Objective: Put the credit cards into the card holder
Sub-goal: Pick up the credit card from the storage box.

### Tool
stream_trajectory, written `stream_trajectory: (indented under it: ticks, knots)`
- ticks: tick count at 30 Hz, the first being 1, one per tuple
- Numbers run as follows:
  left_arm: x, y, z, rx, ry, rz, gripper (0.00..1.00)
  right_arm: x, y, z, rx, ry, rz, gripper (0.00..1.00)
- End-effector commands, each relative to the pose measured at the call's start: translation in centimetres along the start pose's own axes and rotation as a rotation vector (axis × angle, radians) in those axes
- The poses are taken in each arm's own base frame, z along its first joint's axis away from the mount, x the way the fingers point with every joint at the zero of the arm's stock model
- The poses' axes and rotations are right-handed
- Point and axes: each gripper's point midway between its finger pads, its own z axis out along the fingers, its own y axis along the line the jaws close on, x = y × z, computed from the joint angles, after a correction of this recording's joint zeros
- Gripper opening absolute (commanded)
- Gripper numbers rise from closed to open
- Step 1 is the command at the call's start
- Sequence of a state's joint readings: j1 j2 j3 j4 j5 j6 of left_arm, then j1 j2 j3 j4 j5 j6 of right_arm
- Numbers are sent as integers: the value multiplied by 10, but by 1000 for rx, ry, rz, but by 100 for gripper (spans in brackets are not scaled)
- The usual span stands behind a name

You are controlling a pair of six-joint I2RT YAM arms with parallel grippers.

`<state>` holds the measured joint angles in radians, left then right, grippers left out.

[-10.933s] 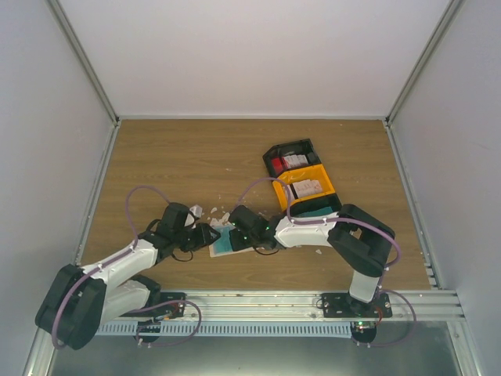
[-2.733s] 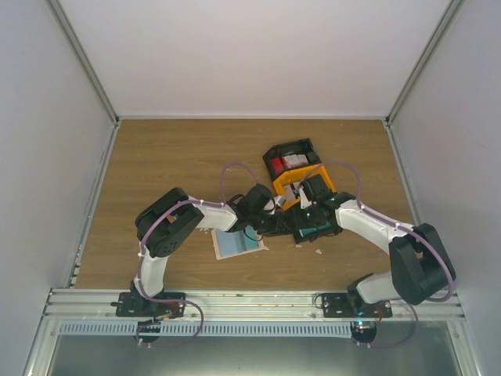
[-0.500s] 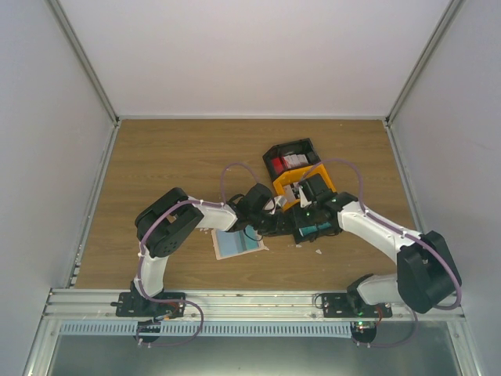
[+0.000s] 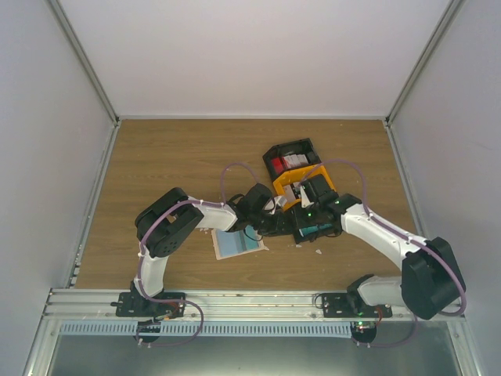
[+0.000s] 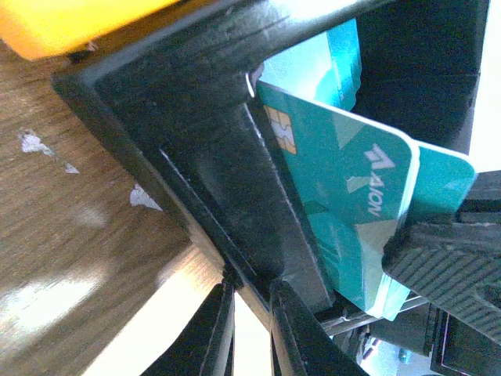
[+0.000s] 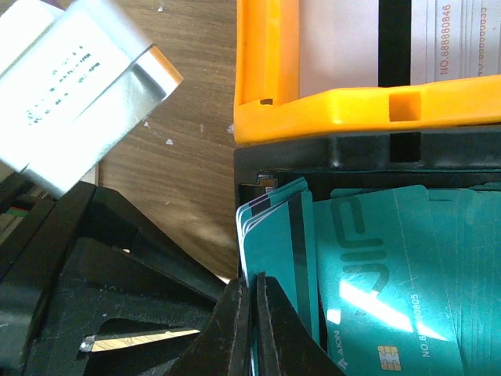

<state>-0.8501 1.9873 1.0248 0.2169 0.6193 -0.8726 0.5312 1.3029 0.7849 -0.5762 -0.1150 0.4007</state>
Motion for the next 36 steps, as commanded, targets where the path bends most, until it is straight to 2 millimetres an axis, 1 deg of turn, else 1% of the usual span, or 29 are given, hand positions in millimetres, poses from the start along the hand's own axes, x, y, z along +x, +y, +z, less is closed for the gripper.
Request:
stream_trajectory:
  ticks: [1,6,9,13,17,22,32,36]
  knots:
    - [-2,17,10,-55,-18,0,15,14,31,-3,-158,52,-3,3]
    - [-2,16,9,-54,-20,1,15,19,30,3,-172,61,17,4]
    - [-2,17,9,-55,-19,1,15,22,29,8,-196,62,56,3]
    - [-2,18,9,-58,-19,0,15,22,30,9,-245,47,108,4]
    - [-2,18,9,-59,-19,0,15,21,33,6,-294,33,147,4]
    - [-2,18,9,-59,-19,1,15,17,32,1,-311,13,179,5]
    - [-2,16,8,-56,-20,6,15,6,16,-14,-226,-45,203,4]
    - [-2,16,8,-56,-19,7,15,1,6,-21,-156,-66,204,2]
